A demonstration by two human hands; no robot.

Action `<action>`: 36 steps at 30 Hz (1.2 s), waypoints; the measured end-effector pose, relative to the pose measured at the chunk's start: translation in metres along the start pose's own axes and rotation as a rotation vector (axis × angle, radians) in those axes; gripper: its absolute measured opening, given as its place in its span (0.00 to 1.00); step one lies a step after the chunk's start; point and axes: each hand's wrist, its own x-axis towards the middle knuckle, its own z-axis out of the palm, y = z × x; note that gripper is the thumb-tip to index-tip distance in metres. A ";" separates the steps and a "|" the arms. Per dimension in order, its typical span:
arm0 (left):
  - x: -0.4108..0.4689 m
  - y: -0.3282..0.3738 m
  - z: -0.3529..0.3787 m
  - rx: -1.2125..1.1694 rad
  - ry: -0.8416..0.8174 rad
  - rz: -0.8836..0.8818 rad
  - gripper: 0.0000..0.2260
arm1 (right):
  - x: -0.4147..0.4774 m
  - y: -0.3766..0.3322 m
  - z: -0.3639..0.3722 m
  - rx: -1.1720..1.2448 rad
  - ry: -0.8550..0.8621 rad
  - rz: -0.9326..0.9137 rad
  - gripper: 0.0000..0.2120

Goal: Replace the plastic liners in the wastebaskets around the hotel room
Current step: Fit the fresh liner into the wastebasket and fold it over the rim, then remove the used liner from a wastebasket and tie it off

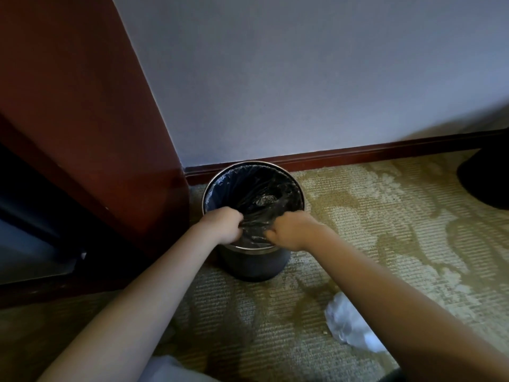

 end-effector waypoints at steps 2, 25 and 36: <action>-0.001 0.003 -0.004 -0.163 0.155 0.029 0.10 | -0.002 0.007 -0.009 0.161 0.184 0.011 0.19; 0.033 0.263 0.104 0.023 -0.276 0.484 0.35 | -0.164 0.169 0.098 0.579 -0.286 0.467 0.27; 0.047 0.250 0.066 -0.178 -0.079 0.381 0.10 | -0.150 0.192 0.097 0.435 -0.160 0.458 0.15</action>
